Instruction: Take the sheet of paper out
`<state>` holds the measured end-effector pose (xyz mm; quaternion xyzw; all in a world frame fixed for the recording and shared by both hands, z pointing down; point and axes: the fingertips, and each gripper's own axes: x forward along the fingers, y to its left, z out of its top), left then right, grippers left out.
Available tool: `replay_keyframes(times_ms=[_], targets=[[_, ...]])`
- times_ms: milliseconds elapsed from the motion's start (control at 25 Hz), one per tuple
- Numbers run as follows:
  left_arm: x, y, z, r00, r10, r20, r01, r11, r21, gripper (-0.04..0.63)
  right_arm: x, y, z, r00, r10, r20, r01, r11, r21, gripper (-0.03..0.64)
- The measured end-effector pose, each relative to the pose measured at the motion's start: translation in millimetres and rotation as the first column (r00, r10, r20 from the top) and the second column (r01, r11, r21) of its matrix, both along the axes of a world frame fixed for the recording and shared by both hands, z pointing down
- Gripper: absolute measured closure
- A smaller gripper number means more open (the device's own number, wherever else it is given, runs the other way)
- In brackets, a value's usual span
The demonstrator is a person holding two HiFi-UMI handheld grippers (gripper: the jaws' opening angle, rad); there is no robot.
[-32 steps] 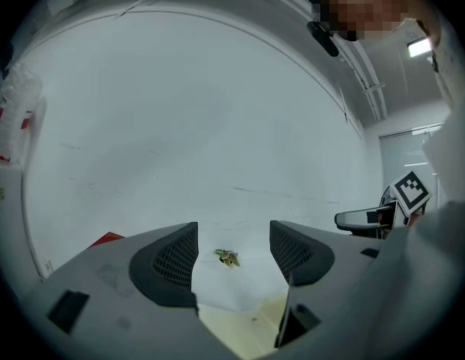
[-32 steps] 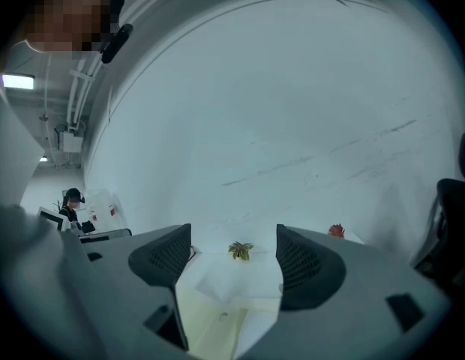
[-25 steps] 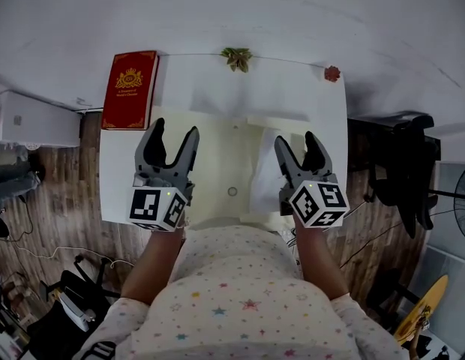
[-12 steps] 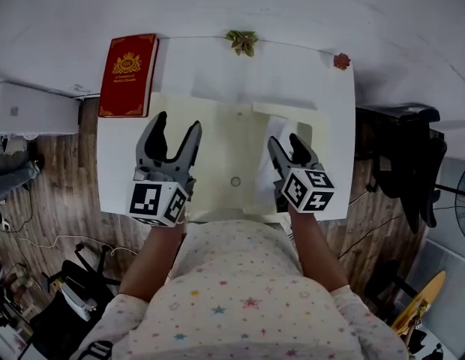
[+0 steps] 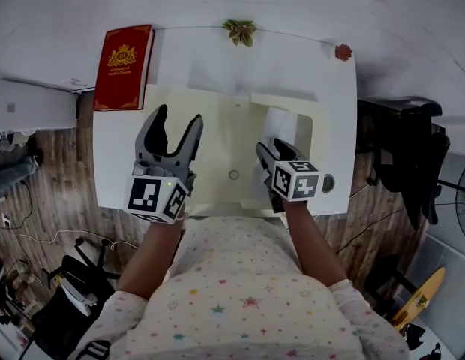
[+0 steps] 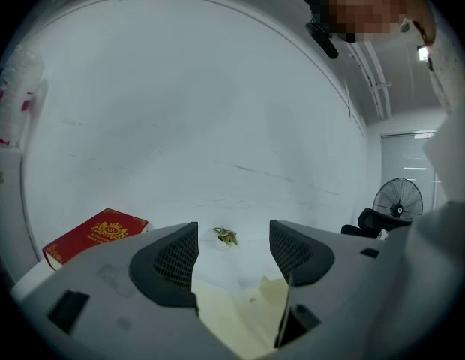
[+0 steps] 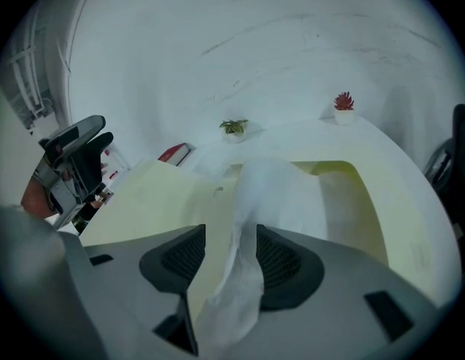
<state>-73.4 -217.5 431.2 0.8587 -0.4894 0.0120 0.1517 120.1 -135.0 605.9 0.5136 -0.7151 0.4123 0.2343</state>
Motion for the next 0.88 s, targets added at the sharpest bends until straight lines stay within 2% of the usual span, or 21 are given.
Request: replay_keyframes(times_ms=[600, 880], targets=[[-1.8, 2.2, 7.2, 1.0, -0.016, 0.003, 0.016, 1.0, -0.024, 0.321, -1.7, 6.1, 41.8, 0.984, -0.106, -0.145, 0.093, 0.991, -0.094, 0.407], [-2.4, 0.3, 8.4, 1.0, -0.017, 0.004, 0.017, 1.0, -0.026, 0.321, 3.7, 4.7, 44.3, 0.972, -0.11, -0.208, 0.095, 0.992, -0.081, 0.461]])
